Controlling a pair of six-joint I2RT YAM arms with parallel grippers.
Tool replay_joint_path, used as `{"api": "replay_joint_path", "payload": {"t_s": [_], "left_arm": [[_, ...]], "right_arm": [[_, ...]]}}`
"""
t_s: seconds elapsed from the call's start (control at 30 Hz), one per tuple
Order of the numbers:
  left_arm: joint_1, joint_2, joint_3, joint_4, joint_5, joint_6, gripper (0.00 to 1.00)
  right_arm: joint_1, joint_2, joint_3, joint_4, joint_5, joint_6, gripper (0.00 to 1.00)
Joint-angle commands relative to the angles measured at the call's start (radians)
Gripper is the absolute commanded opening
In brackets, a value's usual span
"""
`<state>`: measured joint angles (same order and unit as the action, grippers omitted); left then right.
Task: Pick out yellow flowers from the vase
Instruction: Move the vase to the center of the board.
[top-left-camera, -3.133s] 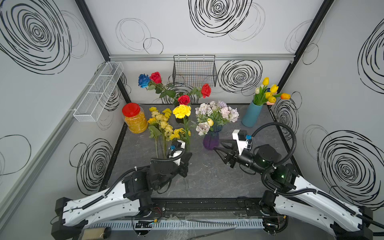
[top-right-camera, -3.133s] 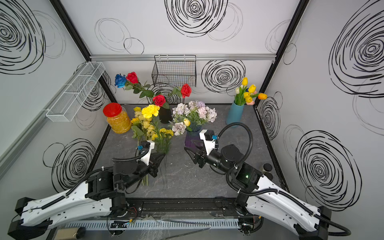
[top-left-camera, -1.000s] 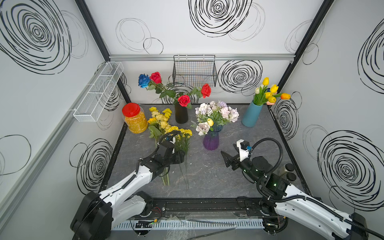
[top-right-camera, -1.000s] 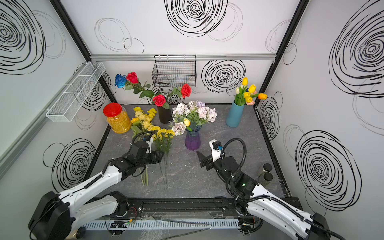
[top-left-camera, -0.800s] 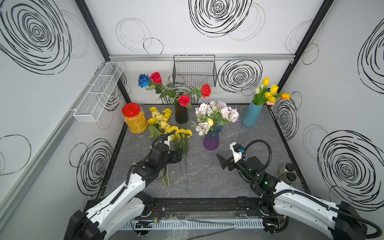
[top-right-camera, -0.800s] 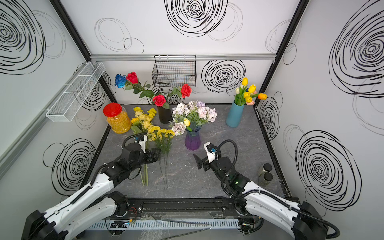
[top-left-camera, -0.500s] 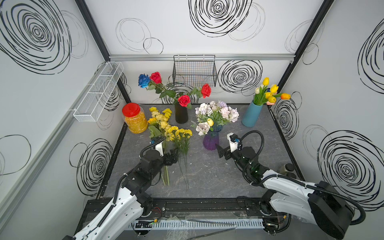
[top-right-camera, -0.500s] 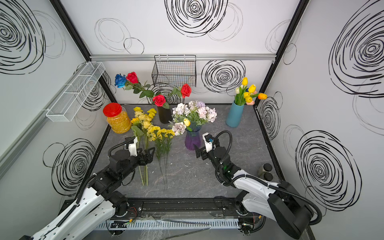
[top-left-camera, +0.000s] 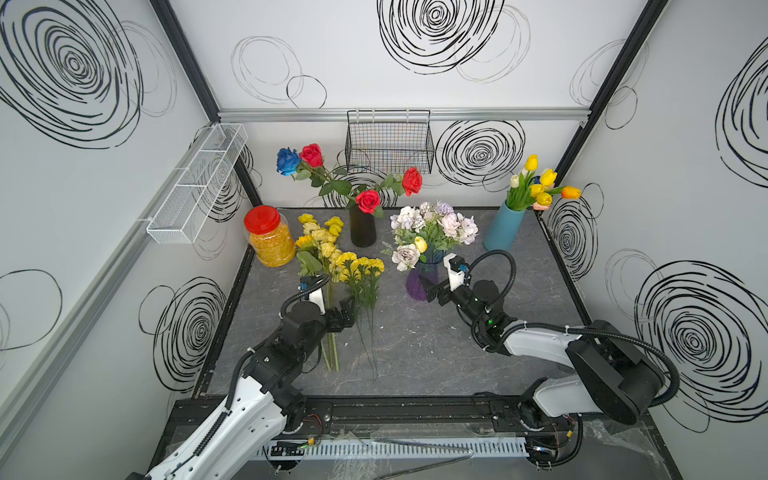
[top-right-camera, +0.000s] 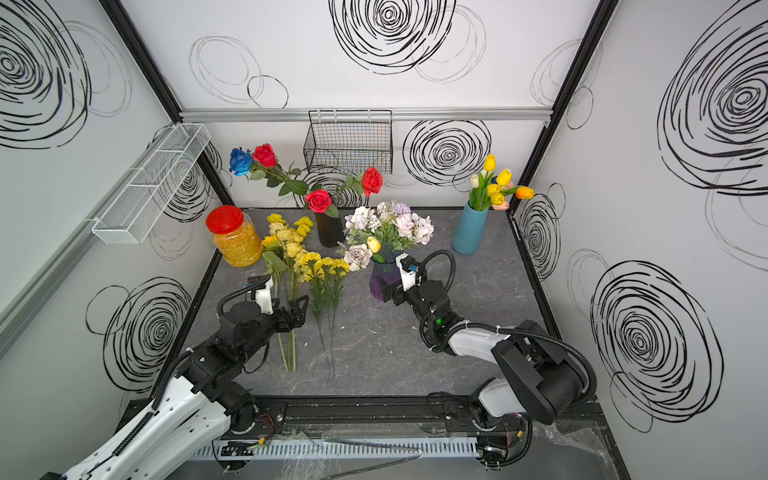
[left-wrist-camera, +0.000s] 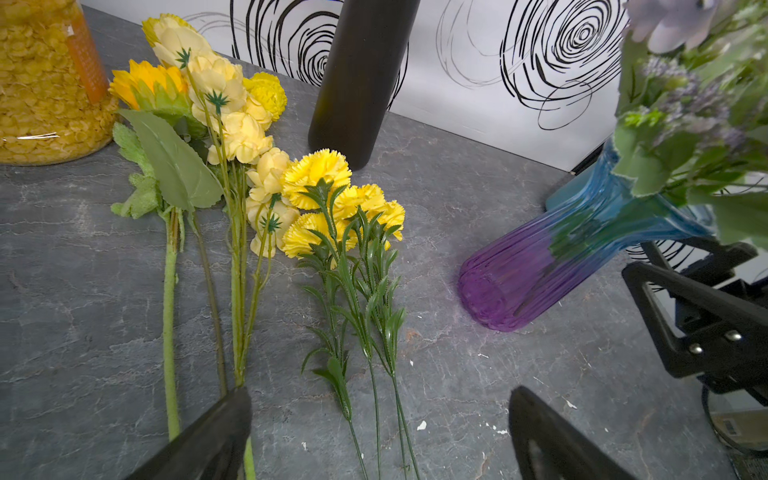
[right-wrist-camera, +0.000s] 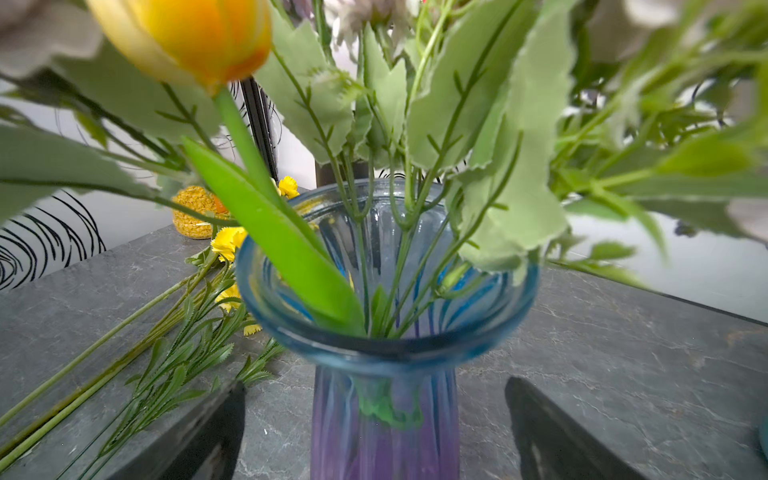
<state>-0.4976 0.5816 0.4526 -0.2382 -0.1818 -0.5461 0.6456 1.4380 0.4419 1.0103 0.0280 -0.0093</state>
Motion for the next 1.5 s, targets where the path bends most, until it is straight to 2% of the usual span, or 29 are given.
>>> {"api": "replay_joint_path", "payload": {"t_s": [0.0, 0.2, 0.43, 0.63, 1.03, 1.47], "left_arm": [[-0.006, -0.006, -0.005, 0.007, -0.026, 0.008, 0.99], [-0.009, -0.014, -0.002, -0.003, -0.045, 0.006, 1.00], [-0.010, -0.021, -0.002, -0.011, -0.059, 0.007, 1.00], [-0.012, -0.033, 0.000, -0.018, -0.074, 0.006, 1.00], [-0.012, -0.034, 0.000, -0.022, -0.088, 0.008, 1.00], [-0.012, -0.032, 0.001, -0.023, -0.095, 0.008, 0.99]], "right_arm": [[-0.016, 0.054, 0.046, 0.118, -0.001, -0.013, 0.99], [-0.030, 0.150, 0.097, 0.171, -0.004, -0.019, 0.95], [-0.044, 0.236, 0.148, 0.209, -0.011, -0.044, 0.85], [-0.061, 0.314, 0.184, 0.264, 0.000, -0.046, 0.79], [-0.091, 0.529, 0.403, 0.287, -0.037, -0.048, 0.70], [-0.096, 0.695, 0.657, 0.210, -0.140, -0.058, 0.69]]}}
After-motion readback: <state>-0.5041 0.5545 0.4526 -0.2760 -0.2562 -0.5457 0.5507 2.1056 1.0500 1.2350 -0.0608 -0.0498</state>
